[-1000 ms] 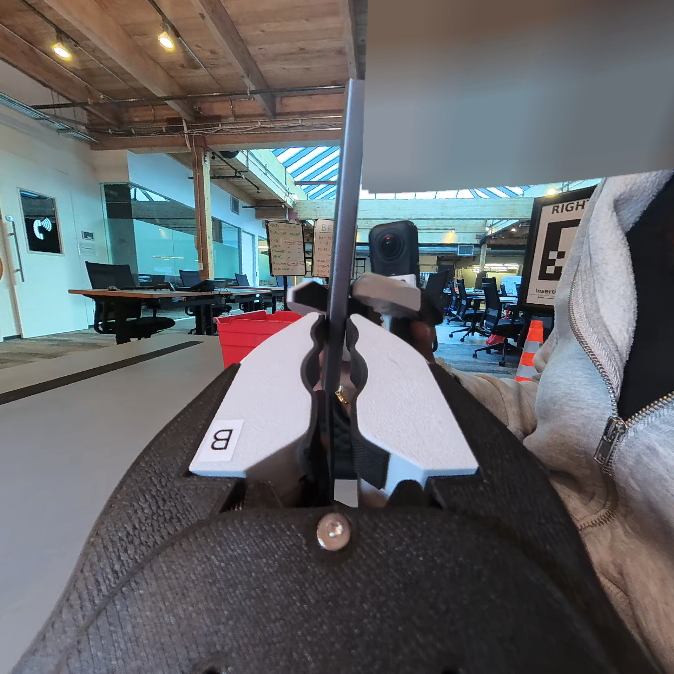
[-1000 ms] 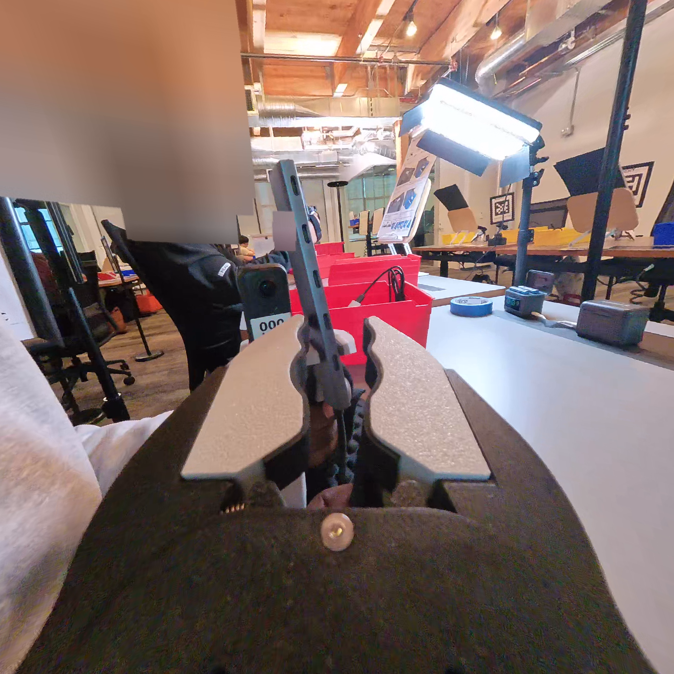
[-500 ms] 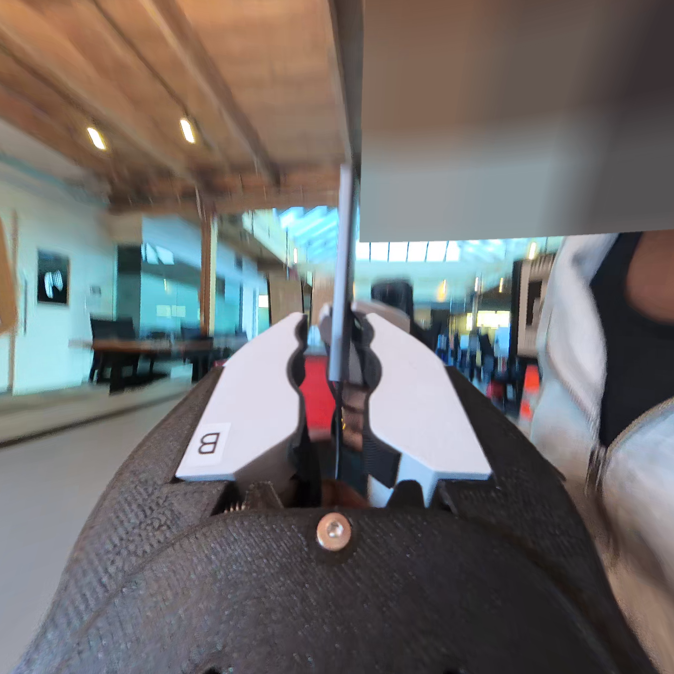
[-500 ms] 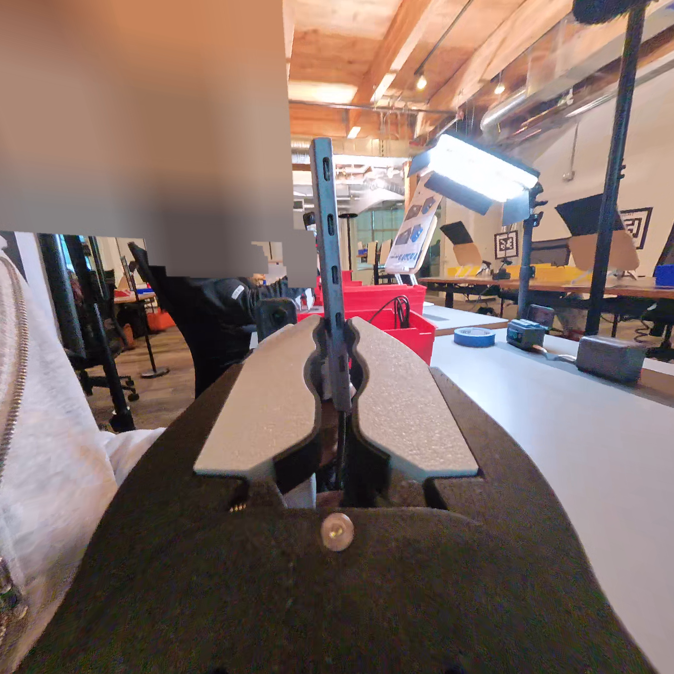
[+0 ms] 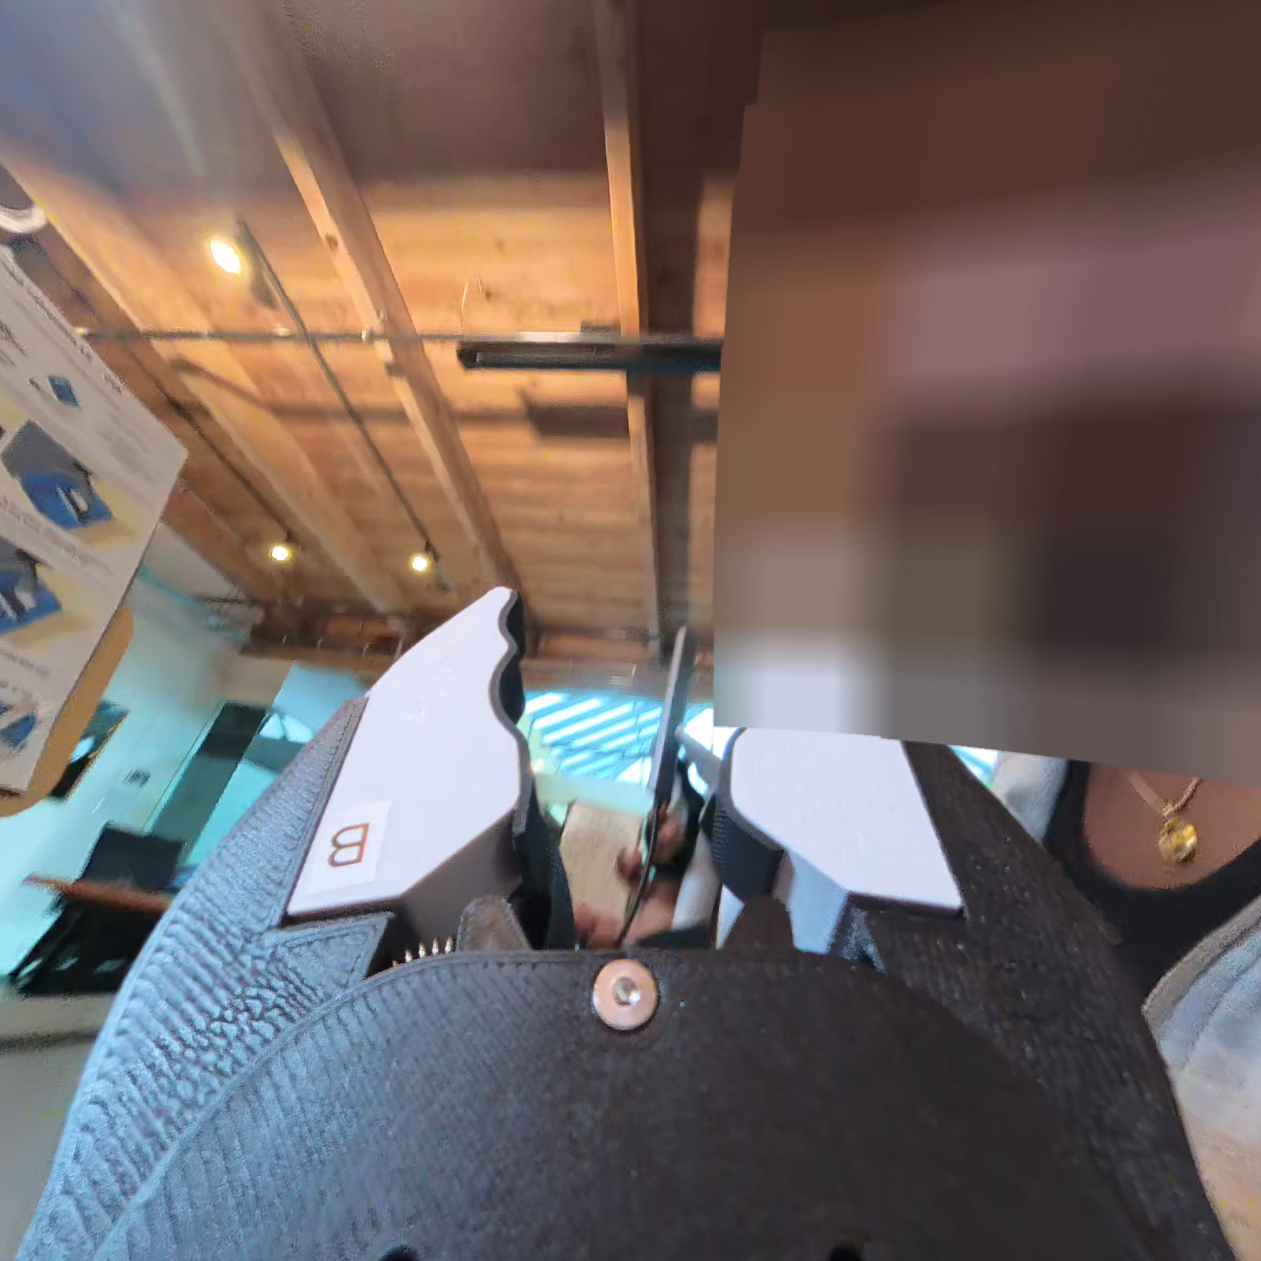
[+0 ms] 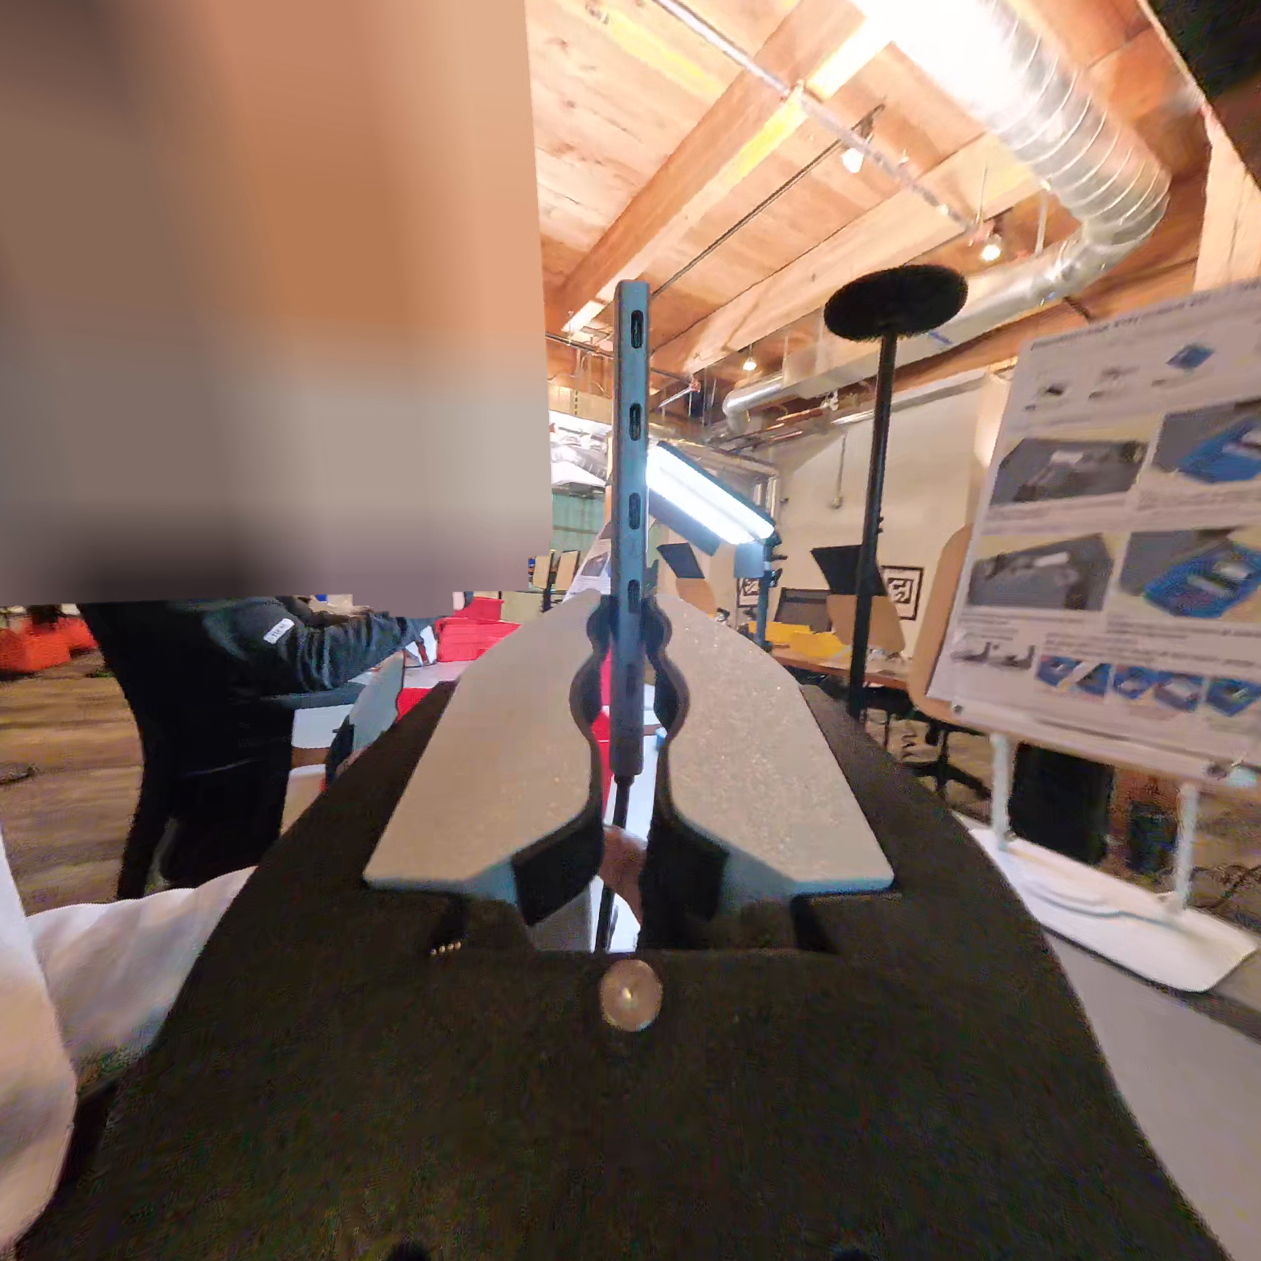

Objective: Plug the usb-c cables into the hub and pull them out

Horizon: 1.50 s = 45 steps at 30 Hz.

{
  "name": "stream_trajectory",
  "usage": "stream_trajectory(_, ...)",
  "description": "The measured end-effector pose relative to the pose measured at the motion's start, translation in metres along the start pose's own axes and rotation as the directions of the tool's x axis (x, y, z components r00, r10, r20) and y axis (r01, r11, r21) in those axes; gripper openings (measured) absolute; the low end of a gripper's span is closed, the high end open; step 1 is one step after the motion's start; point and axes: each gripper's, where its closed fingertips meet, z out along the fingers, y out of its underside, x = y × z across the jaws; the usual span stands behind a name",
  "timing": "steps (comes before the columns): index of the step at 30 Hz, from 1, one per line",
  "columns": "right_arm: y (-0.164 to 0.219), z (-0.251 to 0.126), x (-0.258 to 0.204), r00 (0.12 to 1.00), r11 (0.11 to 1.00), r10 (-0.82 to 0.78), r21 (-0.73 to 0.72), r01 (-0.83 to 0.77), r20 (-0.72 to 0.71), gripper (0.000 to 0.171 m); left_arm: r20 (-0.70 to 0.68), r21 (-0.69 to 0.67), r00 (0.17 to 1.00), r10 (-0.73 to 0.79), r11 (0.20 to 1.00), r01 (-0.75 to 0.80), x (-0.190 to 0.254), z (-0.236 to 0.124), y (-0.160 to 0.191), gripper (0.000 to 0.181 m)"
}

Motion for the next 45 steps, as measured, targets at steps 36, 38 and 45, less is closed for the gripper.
stream_trajectory(36, 0.115, -0.229, 0.295, 0.974, -0.003, -0.218, -0.998, -0.057, -0.055, 0.040, -0.002, -0.435, 0.987, 0.162, 0.888, -0.147, -0.006, 0.003, 0.081, 0.044)
stream_trajectory(38, 0.091, -0.195, 0.293, 0.950, 0.193, -0.291, -0.980, -0.055, -0.110, 0.054, 0.006, -0.455, 0.988, 0.155, 0.880, -0.135, -0.007, 0.002, 0.084, 0.041)
stream_trajectory(45, -0.071, -0.052, 0.151, 0.934, 0.983, -0.084, -0.182, 0.021, -0.348, 0.071, 0.035, -0.534, 0.976, 0.217, 0.829, -0.165, -0.016, -0.002, 0.097, 0.037)
